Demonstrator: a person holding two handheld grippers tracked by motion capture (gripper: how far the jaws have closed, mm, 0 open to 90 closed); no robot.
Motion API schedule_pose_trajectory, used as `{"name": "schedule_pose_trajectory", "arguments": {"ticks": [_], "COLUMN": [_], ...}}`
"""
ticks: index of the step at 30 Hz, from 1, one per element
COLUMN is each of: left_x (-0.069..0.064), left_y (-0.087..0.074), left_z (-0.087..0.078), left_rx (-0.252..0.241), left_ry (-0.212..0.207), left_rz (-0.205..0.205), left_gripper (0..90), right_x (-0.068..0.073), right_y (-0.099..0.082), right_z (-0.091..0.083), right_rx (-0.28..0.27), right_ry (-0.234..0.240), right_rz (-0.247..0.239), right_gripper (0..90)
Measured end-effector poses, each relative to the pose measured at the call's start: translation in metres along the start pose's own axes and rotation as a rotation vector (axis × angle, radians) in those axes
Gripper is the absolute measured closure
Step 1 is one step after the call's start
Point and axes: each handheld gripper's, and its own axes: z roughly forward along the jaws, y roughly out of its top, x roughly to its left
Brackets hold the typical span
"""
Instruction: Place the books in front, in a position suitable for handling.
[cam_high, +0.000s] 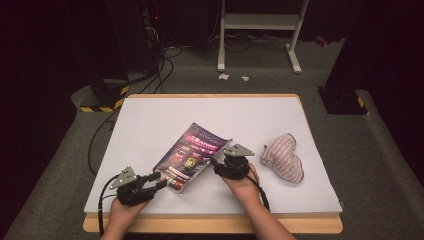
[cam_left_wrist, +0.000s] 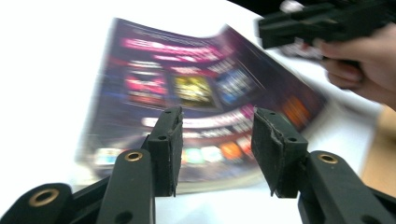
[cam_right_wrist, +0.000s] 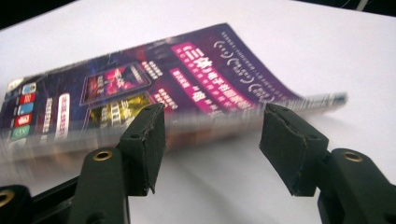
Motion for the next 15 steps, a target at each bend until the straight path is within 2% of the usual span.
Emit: {"name": "schedule_pose_trajectory", "arguments": {"ticks": [4,8,13,15], "left_x": [0.008,0.011,0.017,0.019], "left_y": [0.002,0.004,0.008,0.010], "left_z": [0.001,0.005,0.014,0.019], "left_rx": [0.004,0.025,0.087,0.116], "left_ry": [0.062,0.128,0.223,0.243], "left_rz": [-0.030,-0.027,0.001,0.008], "left_gripper": [53.7,52.8,49.9,48.8], "right_x": [-0.003,-0.001,-0.004,-0.007], "right_y": [0.001,-0.002,-0.007,-0.011], "right_z": [-0.001,-0.001,-0.007,-0.009], "right_rx": [0.002,0.010,0.018,0.033], "right_ry": [-0.005,-0.015,-0.030,-0.036], "right_rz": [0.009,-0.004,-0.004,0.000], "right_gripper": [40.4,40.3,39.8,39.4]}}
